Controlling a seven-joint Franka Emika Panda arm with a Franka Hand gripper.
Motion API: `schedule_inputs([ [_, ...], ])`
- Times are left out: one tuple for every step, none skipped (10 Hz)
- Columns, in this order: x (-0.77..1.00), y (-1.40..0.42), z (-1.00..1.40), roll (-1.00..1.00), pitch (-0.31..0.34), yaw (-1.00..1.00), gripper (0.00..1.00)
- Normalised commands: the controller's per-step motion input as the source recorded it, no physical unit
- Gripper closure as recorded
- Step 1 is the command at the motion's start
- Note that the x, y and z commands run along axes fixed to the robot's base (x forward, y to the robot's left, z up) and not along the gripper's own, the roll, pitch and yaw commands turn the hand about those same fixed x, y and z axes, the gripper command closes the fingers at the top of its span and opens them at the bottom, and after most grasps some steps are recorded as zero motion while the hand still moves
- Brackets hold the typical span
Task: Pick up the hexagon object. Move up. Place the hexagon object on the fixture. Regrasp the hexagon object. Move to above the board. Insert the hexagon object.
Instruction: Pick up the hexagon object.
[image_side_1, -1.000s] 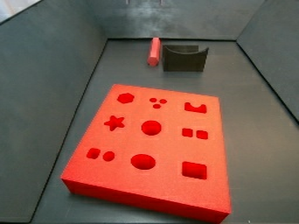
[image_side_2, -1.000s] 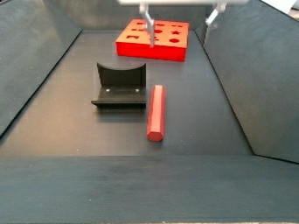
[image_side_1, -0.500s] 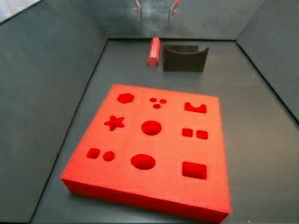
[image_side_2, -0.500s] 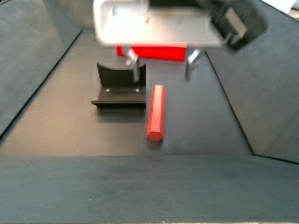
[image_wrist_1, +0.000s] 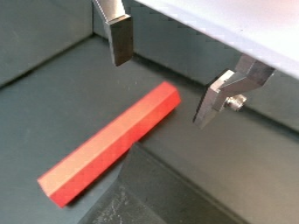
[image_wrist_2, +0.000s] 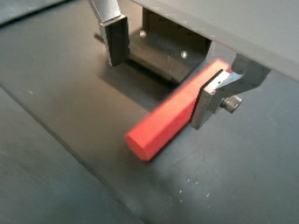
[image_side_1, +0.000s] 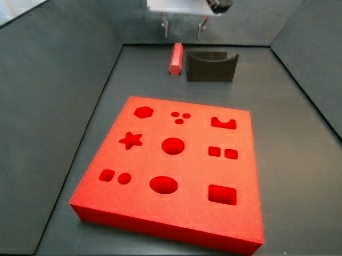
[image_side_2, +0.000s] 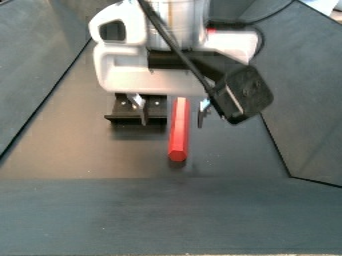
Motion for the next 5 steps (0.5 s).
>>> schedule_inputs([
  [-0.30, 0.00, -0.63, 0.00, -0.319, -0.07, 0.00],
  [-0.19, 0.00, -0.56, -0.05, -0.303, -0.05, 0.00],
  [-0.01, 0.07, -0.44, -0.08, -0.206, -0.03, 0.00],
  [0.00, 0.13, -0.39, -0.11, -0.140, -0.01, 0.00],
  [0.00, 0.17, -0.37, -0.15, -0.129, -0.01, 0.00],
])
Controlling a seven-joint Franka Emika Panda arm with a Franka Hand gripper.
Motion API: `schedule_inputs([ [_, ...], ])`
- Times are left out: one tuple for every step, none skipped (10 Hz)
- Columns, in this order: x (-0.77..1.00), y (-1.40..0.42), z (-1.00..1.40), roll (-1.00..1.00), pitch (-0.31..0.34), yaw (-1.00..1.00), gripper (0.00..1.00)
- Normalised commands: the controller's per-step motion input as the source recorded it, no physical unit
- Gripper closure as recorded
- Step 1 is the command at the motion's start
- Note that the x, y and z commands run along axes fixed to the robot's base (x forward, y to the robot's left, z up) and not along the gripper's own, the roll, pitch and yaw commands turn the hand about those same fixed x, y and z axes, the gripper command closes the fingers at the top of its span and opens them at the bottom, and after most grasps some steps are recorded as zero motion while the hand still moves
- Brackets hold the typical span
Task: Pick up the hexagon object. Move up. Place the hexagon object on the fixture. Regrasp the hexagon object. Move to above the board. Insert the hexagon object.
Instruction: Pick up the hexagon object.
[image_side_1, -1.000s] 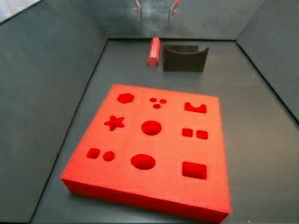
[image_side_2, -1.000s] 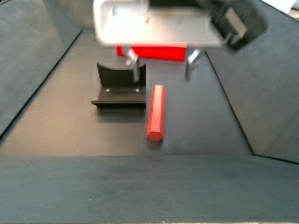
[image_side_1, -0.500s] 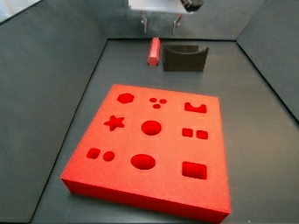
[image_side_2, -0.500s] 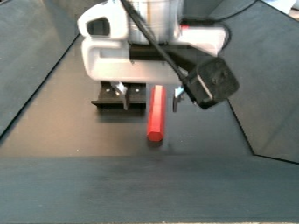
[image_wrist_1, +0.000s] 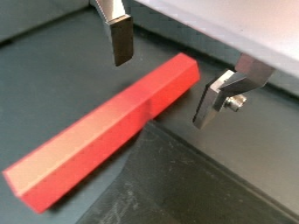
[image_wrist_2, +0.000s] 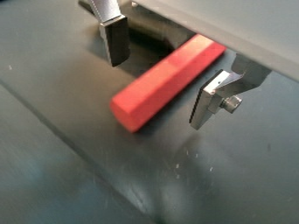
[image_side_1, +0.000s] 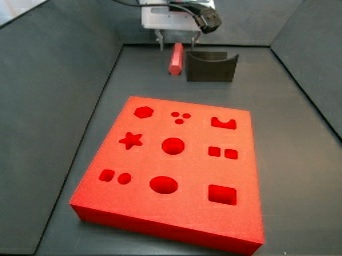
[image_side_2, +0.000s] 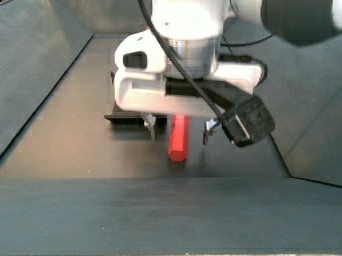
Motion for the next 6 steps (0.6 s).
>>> schedule_inputs([
  [0.00, 0.15, -0.27, -0.13, -0.051, -0.03, 0.00],
  [0.03, 0.07, -0.18, -0.08, 0.000, 0.00, 0.00],
  [0.00, 0.04, -0.07, -0.08, -0.051, -0.02, 0.00],
  [0.00, 0.03, -0.15, -0.07, -0.044, -0.02, 0.00],
  [0.00, 0.04, -0.03, -0.06, -0.094, 0.00, 0.00],
  [0.00, 0.00, -0.03, 0.00, -0.056, 0.00, 0.00],
])
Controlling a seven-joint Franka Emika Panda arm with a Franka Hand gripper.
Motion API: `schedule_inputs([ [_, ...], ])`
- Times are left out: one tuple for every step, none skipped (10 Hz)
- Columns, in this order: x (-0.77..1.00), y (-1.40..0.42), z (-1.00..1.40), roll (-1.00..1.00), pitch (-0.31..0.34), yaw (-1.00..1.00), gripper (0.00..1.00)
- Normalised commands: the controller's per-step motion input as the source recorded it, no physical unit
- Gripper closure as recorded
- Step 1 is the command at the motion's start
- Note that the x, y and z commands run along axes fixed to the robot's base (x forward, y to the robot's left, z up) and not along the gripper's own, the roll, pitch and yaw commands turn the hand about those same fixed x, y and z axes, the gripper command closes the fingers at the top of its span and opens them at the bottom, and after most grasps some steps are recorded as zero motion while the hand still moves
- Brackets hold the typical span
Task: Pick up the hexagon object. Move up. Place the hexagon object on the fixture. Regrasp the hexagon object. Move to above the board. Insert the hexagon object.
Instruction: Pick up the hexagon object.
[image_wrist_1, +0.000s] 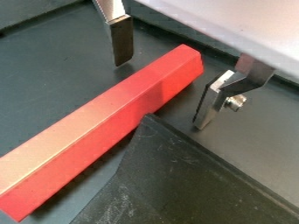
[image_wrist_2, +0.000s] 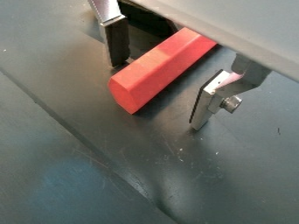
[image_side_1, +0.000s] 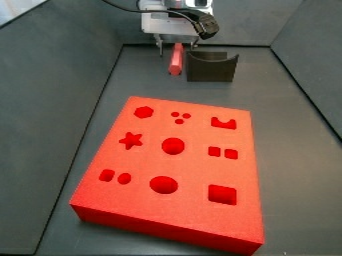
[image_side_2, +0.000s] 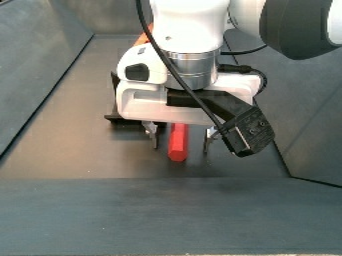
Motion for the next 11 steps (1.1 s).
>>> schedule_inputs([
  [0.00, 0.00, 0.00, 0.00, 0.000, 0.00, 1.00],
  [0.00, 0.00, 0.00, 0.00, 0.000, 0.00, 1.00],
  [0.00, 0.00, 0.00, 0.00, 0.000, 0.00, 1.00],
  [0.00, 0.00, 0.00, 0.00, 0.000, 0.00, 1.00],
  [0.00, 0.00, 0.00, 0.00, 0.000, 0.00, 1.00],
  [0.00, 0.00, 0.00, 0.00, 0.000, 0.00, 1.00],
  [0.00, 0.00, 0.00, 0.00, 0.000, 0.00, 1.00],
  [0.00, 0.00, 0.00, 0.00, 0.000, 0.00, 1.00],
  [0.00, 0.00, 0.00, 0.00, 0.000, 0.00, 1.00],
  [0.00, 0.00, 0.00, 0.00, 0.000, 0.00, 1.00],
  [0.00, 0.00, 0.00, 0.00, 0.000, 0.00, 1.00],
])
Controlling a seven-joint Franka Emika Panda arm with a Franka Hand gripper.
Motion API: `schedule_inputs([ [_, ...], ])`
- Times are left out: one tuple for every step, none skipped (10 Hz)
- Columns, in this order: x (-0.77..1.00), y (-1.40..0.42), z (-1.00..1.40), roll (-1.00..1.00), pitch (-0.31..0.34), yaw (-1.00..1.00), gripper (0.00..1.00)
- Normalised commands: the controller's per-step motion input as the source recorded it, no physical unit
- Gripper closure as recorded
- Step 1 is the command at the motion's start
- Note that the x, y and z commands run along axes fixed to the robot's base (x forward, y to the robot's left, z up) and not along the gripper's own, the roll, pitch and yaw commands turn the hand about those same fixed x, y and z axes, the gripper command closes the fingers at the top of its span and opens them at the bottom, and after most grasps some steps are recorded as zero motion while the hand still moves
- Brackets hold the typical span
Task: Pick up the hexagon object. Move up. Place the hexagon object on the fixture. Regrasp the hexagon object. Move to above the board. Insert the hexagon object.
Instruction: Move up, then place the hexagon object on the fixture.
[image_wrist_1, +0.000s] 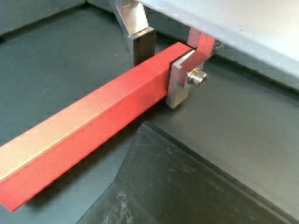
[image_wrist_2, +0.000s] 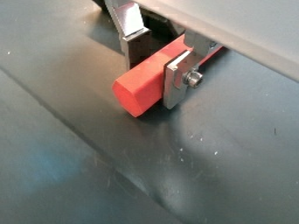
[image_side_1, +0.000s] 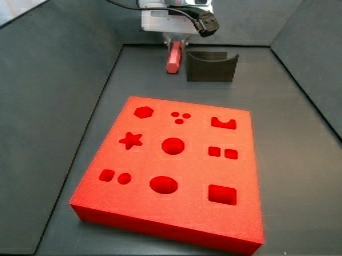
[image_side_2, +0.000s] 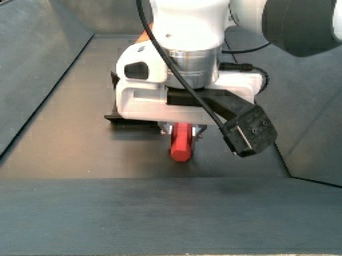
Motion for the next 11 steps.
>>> schedule_inputs([
  [0.00, 0.00, 0.83, 0.00, 0.000, 0.00, 1.00],
  [0.01, -0.01, 0.87, -0.01, 0.001, 0.03, 1.00],
  [-0.01, -0.01, 0.76, 0.00, 0.033, 0.02, 1.00],
  [-0.01, 0.00, 0.61, 0.01, 0.051, 0.01, 1.00],
  [-0.01, 0.00, 0.46, 0.03, 0.067, 0.00, 1.00],
  [-0.01, 0.00, 0.25, 0.05, 0.077, -0.01, 1.00],
  [0.00, 0.00, 1.00, 0.00, 0.000, 0.00, 1.00],
  [0.00, 0.00, 1.00, 0.01, -0.001, 0.00, 1.00],
  [-0.01, 0.00, 1.00, 0.03, 0.026, -0.01, 1.00],
  [-0.02, 0.00, 1.00, 0.04, 0.034, -0.01, 1.00],
  [-0.02, 0.00, 1.00, 0.06, 0.045, -0.01, 1.00],
])
